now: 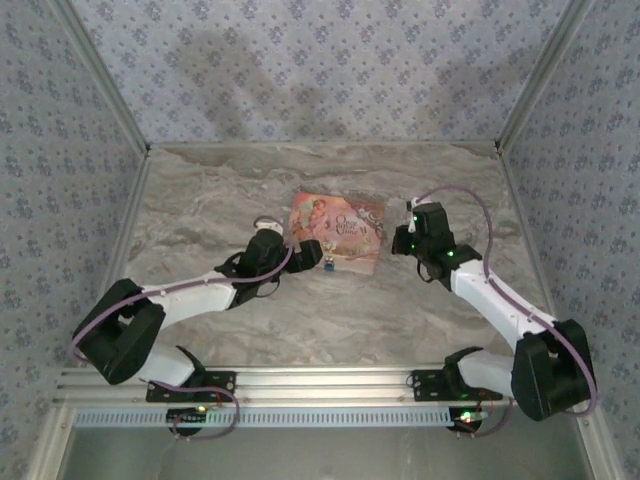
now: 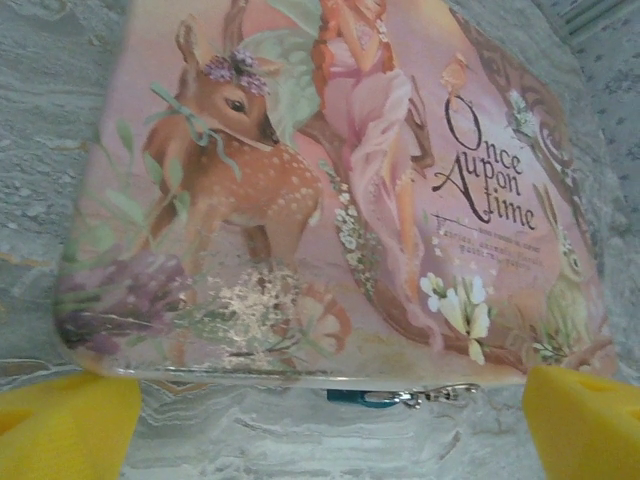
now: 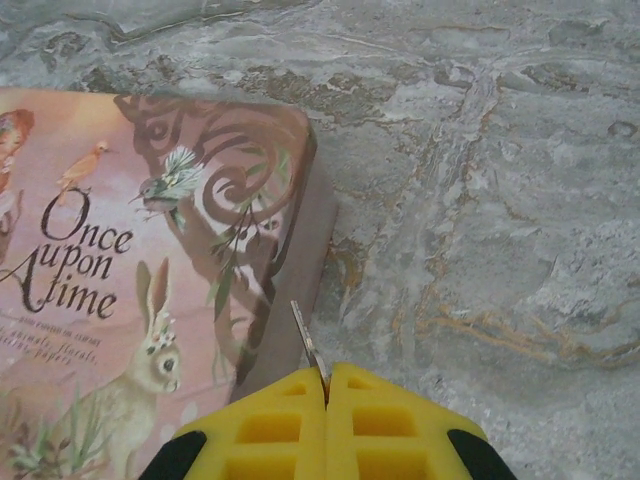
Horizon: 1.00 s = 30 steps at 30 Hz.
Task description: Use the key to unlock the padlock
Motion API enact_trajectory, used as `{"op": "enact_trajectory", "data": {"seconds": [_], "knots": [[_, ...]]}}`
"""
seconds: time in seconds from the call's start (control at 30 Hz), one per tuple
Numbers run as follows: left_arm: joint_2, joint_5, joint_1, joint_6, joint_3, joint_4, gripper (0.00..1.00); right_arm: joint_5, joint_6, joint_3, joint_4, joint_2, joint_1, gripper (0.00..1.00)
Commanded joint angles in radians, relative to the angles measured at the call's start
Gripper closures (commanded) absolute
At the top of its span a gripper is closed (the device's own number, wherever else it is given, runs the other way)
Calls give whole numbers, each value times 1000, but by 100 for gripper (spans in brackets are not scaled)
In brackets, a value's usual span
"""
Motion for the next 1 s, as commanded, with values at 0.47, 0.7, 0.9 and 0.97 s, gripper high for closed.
{"op": "enact_trajectory", "data": {"seconds": [0.47, 0.7, 0.9, 0.97], "knots": [[81, -10, -125, 40, -116, 329, 2, -51, -82, 615, -100, 553, -40, 100], [275, 37, -129, 54, -98, 549, 2, -64, -100, 789, -176, 744, -14, 100], [390, 52, -147, 97, -80, 697, 2, -50, -139, 867, -212, 841, 18, 100], [410, 71, -148, 108, -61, 698, 2, -50, -144, 886, -225, 863, 25, 100]]}}
